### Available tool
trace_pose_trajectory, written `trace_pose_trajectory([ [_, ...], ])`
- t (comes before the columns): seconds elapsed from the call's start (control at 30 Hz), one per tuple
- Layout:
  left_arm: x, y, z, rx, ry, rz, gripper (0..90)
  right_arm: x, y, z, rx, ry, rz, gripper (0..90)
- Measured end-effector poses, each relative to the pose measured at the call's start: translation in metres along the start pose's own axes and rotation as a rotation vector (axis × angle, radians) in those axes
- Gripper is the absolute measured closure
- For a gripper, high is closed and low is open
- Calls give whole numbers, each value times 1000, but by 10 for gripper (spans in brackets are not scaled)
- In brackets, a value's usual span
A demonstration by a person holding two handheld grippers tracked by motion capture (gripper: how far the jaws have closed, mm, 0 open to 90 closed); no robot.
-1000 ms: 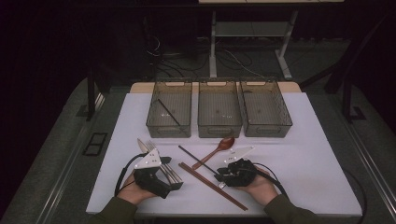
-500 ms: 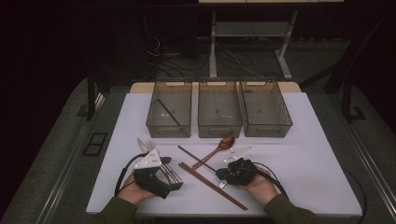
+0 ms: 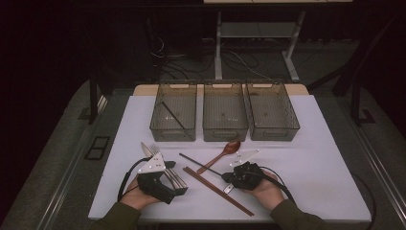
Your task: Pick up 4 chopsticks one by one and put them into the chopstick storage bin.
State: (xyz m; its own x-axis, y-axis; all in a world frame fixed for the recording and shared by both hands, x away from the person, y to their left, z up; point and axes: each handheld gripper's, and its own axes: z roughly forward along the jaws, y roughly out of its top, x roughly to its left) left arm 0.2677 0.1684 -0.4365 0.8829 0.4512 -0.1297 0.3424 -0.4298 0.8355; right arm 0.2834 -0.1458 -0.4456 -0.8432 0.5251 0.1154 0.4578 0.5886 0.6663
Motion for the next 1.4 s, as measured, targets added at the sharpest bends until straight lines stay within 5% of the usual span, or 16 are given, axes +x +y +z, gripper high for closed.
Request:
trace_pose_trajectory([
  [0.83, 0, 0, 0, 1, -3, -1, 0, -10, 5, -21, -46, 20, -3, 860],
  [1.4, 0, 0, 1, 4, -3, -3, 0, -24, 6, -43, -123, 36, 41, 860],
])
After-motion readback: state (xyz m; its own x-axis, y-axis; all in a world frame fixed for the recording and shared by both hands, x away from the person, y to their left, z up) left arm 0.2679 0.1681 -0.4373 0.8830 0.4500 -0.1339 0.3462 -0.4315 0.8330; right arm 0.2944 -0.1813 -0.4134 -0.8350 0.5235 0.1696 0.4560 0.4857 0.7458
